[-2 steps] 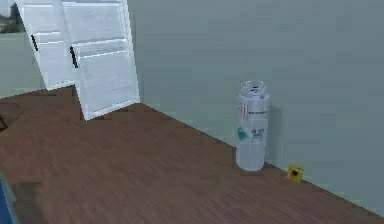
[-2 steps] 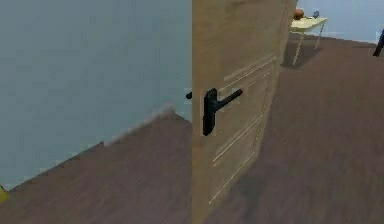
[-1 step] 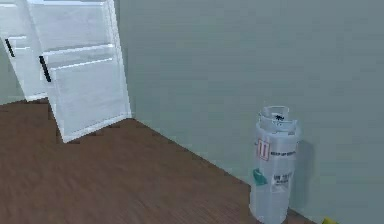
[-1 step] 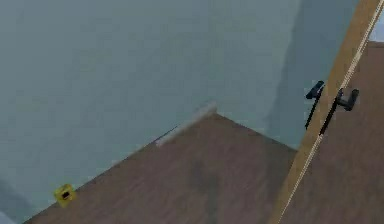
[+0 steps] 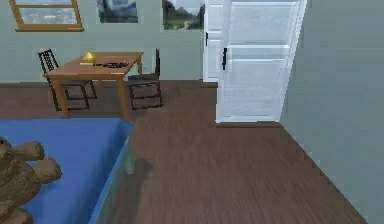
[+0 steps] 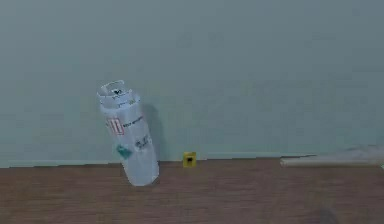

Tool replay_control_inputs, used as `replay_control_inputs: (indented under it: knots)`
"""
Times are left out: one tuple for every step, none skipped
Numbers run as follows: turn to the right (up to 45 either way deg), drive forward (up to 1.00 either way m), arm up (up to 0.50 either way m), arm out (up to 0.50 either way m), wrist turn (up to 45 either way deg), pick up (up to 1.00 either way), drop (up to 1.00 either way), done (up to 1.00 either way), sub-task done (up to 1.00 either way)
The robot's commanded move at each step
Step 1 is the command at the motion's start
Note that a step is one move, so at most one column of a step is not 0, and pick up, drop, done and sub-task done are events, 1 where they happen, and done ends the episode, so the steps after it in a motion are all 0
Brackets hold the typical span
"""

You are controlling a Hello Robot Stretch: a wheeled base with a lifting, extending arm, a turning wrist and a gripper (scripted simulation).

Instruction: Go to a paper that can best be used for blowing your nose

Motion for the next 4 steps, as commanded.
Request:
replay_control_inputs:
  knots:
    - [0.0,1.00,0.00,0.00,0.0,0.00,0.00,0.00,0.00]
    - [-6.0,0.00,0.00,0.00,0.0,0.00,0.00,0.00,0.00]
    - [0.0,0.85,0.00,0.00,0.0,0.00,0.00,0.00,0.00]
    - [-33.0,0.00,0.00,0.00,0.0,0.00,0.00,0.00,0.00]
